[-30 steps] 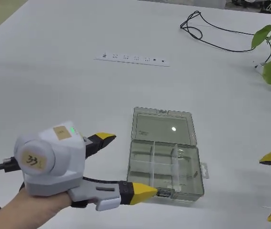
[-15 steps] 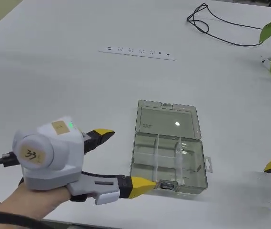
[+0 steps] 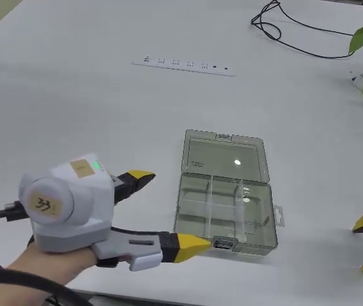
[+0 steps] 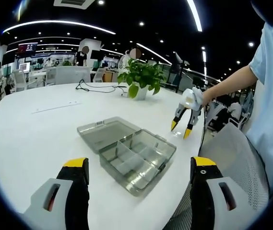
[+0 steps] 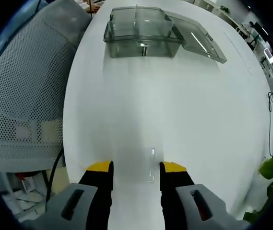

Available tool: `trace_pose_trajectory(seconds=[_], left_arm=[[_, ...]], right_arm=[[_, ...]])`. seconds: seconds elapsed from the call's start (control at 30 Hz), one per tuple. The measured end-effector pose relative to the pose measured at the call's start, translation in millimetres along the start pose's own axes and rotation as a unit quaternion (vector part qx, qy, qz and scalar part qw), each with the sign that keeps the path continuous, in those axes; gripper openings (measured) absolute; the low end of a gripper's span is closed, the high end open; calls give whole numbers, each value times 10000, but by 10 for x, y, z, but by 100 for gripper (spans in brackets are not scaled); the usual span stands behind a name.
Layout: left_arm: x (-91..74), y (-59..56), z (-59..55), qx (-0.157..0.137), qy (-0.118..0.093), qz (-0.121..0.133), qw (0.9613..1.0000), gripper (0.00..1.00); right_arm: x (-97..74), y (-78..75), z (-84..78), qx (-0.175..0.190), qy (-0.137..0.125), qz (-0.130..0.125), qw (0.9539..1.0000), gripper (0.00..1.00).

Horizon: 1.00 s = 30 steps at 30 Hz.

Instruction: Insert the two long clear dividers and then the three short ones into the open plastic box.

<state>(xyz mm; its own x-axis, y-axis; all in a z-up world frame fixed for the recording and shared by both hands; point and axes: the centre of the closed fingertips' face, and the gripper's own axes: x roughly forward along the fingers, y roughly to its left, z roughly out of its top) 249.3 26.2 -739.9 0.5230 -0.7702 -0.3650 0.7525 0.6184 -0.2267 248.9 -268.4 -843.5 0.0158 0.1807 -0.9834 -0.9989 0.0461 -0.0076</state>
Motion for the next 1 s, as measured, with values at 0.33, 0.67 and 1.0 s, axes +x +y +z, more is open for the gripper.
trace_pose_trajectory(seconds=[0.33, 0.67, 1.0], left_arm=[[5, -16, 7, -23, -27, -13, 10000, 89], [-1, 25, -25, -124, 65, 23, 9999, 87], [96, 107, 101, -975, -21, 22, 9952, 79]], right_arm=[[-17, 4, -12, -6, 80, -61, 9999, 32], [-225, -105, 385, 95, -381, -522, 9979, 32], [-550, -323, 1132, -141, -1230, -1212, 9849, 32]])
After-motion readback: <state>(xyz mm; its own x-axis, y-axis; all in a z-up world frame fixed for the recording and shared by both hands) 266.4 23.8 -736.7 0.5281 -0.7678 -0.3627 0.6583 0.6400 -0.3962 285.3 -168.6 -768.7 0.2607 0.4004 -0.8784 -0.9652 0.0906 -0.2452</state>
